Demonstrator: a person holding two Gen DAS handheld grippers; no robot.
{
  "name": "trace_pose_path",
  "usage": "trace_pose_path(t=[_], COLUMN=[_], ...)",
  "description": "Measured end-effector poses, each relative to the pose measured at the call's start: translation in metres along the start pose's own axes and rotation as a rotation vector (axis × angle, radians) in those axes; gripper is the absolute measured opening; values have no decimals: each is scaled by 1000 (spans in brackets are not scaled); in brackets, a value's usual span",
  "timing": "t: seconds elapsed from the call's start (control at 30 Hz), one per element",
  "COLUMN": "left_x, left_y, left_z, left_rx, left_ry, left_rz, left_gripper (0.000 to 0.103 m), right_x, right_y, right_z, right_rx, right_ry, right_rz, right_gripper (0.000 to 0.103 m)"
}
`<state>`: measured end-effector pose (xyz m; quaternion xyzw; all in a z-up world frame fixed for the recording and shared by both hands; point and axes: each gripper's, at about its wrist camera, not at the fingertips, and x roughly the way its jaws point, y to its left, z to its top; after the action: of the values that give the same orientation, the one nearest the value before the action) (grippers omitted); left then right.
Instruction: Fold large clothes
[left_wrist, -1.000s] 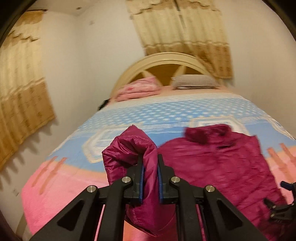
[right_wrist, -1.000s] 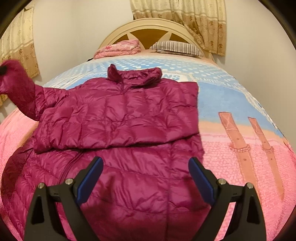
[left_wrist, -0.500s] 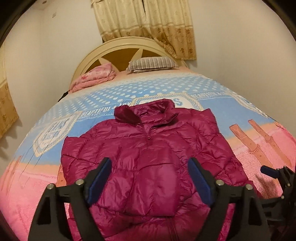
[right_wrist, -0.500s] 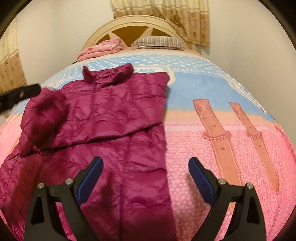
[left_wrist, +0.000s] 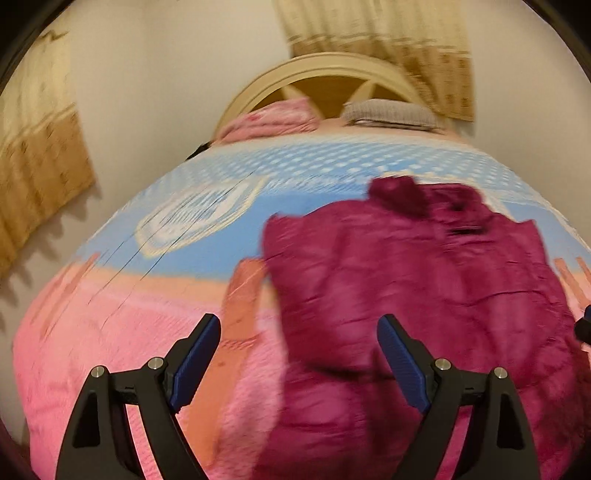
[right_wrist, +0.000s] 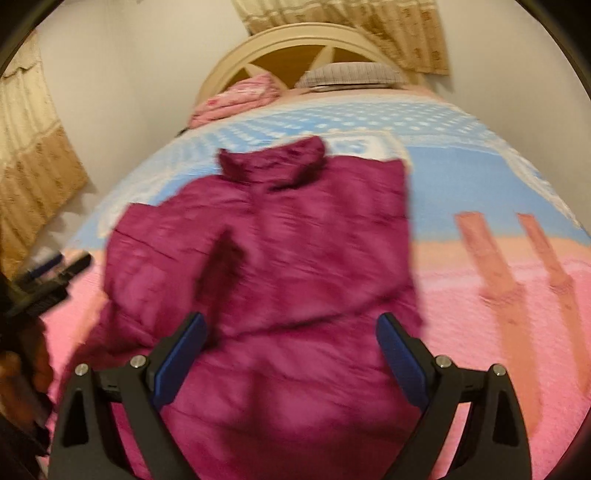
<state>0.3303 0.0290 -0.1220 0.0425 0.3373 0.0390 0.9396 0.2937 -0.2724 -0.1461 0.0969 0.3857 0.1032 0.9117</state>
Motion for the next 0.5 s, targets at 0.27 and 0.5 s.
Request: trace_pose_path(t=[0.27,0.5], left_x=[11,21], left_y=[33,49], left_z=[-11,2], left_rx=[-24,-53], left_ry=[30,58], left_rz=[46,59], left_gripper=[87,87], right_x=[65,43], right_y=[45,35], right_z=[16,-1], right_rx=[-17,-53], right_ry=[141,81], right_rz=[107,63], right_gripper=[53,19])
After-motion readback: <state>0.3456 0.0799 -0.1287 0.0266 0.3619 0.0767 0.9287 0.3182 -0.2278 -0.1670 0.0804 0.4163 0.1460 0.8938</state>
